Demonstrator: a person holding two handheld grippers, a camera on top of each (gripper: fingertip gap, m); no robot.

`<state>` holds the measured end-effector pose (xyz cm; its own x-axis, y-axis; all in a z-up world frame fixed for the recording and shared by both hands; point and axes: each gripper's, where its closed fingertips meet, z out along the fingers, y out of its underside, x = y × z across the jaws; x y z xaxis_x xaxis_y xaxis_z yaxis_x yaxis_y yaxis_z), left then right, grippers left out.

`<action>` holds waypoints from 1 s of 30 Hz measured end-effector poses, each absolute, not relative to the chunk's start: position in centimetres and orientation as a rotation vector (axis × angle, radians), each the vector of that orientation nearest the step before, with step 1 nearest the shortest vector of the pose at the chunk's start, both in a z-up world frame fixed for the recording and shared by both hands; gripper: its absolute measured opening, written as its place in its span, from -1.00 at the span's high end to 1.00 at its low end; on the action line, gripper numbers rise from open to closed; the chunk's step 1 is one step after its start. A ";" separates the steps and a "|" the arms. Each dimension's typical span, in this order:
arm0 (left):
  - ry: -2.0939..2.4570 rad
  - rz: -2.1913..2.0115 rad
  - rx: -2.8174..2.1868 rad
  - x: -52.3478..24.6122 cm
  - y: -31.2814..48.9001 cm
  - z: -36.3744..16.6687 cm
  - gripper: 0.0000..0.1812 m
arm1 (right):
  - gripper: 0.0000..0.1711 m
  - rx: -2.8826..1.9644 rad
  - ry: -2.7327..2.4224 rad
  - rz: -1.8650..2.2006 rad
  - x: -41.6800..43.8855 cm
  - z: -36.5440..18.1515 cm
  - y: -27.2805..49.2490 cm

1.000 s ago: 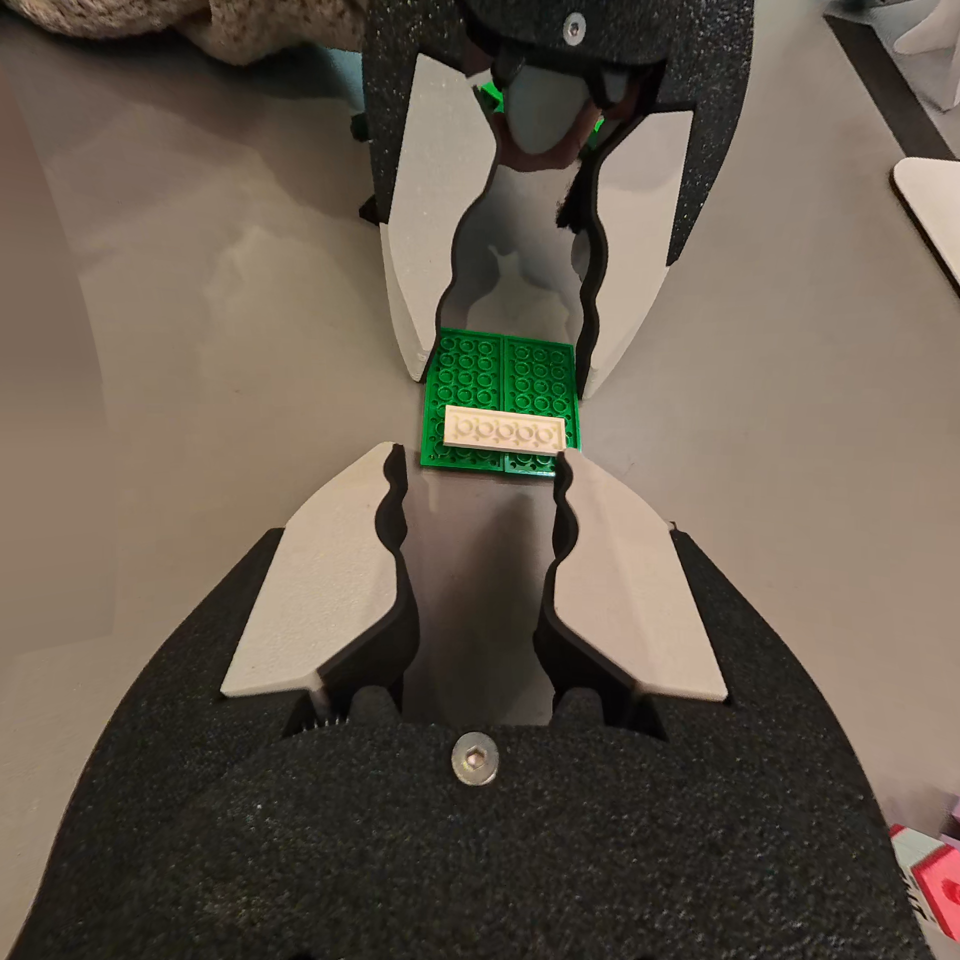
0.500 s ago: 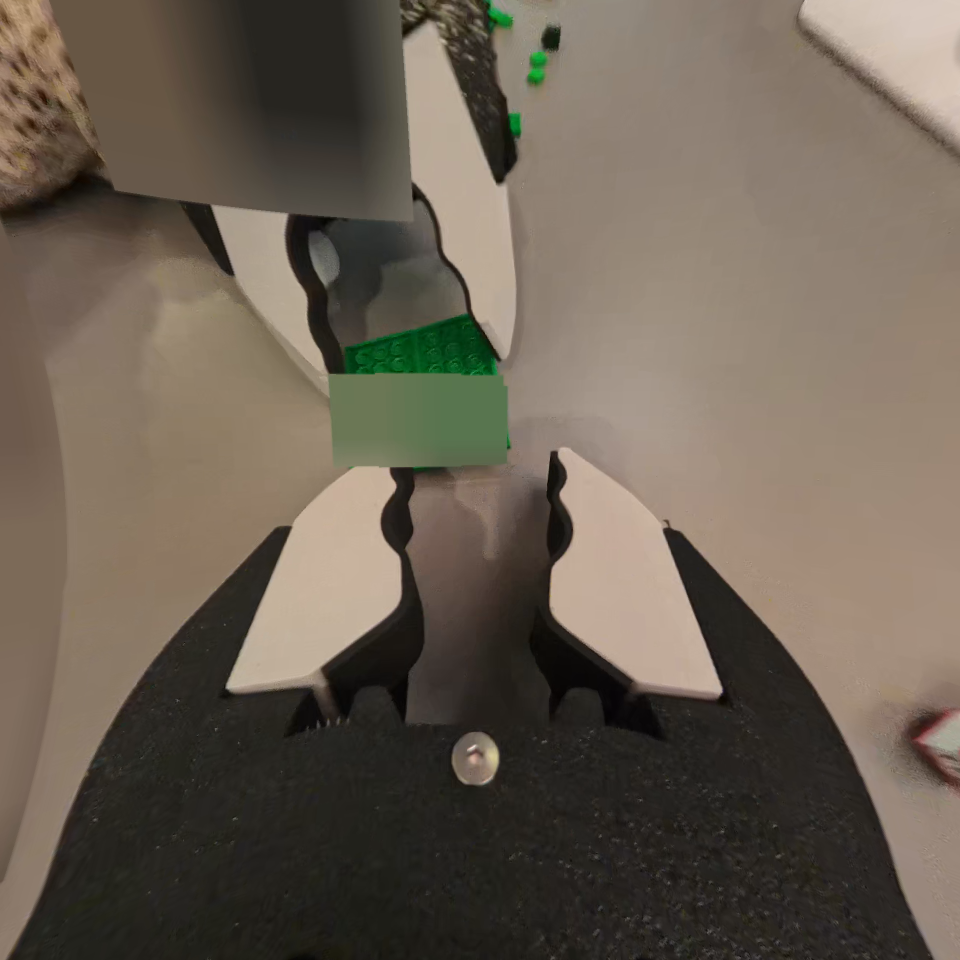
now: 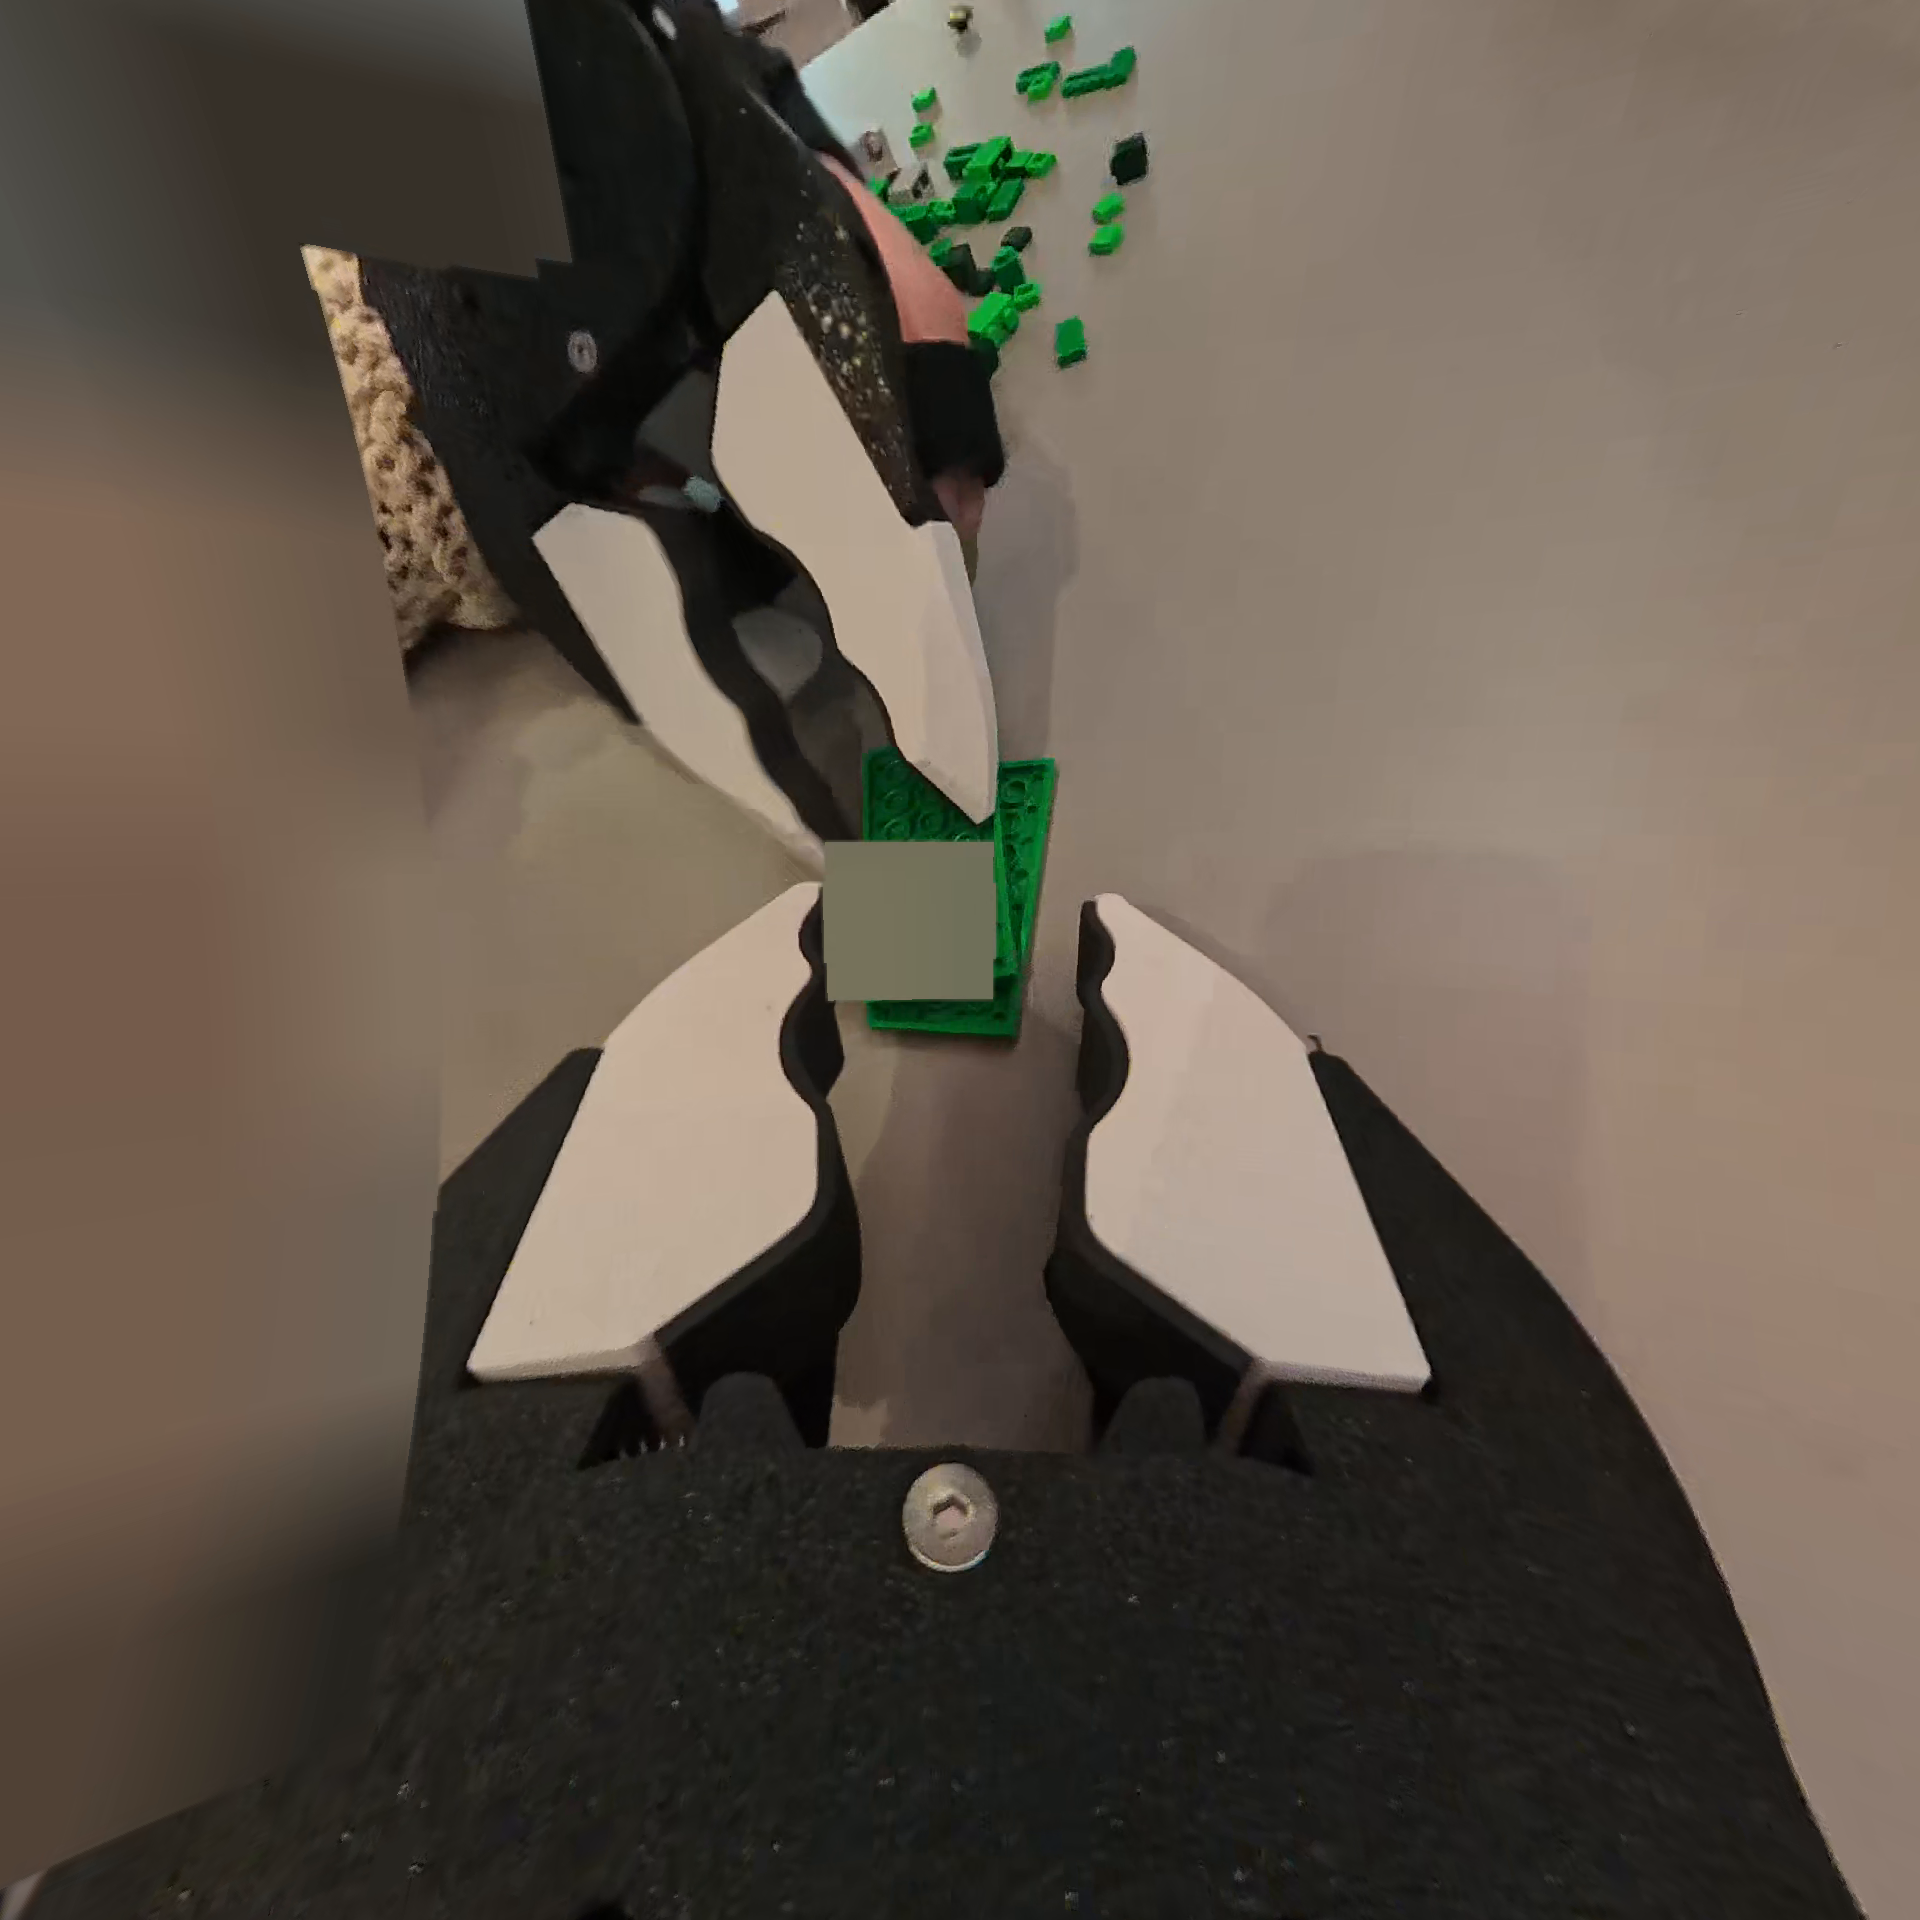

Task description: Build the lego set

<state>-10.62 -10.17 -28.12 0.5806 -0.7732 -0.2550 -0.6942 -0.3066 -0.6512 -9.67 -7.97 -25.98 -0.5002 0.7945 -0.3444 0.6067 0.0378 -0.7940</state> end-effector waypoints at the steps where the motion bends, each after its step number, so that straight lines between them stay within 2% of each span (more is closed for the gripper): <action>1: 1.189 -0.086 -2.054 -10.8 -10.2 -28.1 0.73 | 0.51 -1.409 -2.123 1.453 -9.6 -25.8 -8.2; 4: 1.171 0.006 -2.019 -11.0 -10.0 -27.6 0.90 | 0.50 -1.271 -2.115 1.465 -9.2 -25.0 -8.7; 10: 0.893 -0.003 -1.933 -12.2 -9.8 -25.7 0.97 | 0.45 -1.068 -2.011 1.305 -9.9 -24.0 -8.0; 14: 0.732 -0.255 -1.896 -11.6 -10.3 -24.2 0.97 | 0.45 -0.855 -1.954 1.113 -10.5 -23.7 -7.9; 18: 0.669 -0.542 -1.854 -10.2 -11.3 -23.1 0.97 | 0.67 -0.691 -1.976 1.006 -10.5 -24.1 -9.1; 19: 0.658 -0.589 -1.843 -10.0 -11.4 -22.8 0.97 | 0.83 -0.665 -1.976 1.012 -10.4 -24.0 -9.4; 21: 0.631 -0.609 -1.818 -10.1 -11.4 -22.4 0.97 | 0.87 -0.671 -1.962 1.029 -10.5 -23.8 -9.4; 23: 0.601 -0.579 -1.780 -10.5 -11.2 -21.8 0.88 | 0.89 -0.731 -1.936 1.099 -10.7 -23.3 -9.2; 25: 0.563 -0.567 -1.754 -11.0 -11.0 -21.2 0.60 | 0.89 -0.786 -1.876 1.182 -10.8 -22.4 -8.9; 30: 0.452 -0.494 -1.721 -12.3 -10.3 -20.8 0.45 | 0.90 -0.847 -1.732 1.338 -10.9 -20.5 -8.3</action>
<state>-12.31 -10.30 -20.78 0.8330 -0.5472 0.0816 -0.0328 -0.1960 -0.9801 -10.90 -8.30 -20.49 -0.4790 0.8599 0.1764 0.0461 0.2254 -0.9732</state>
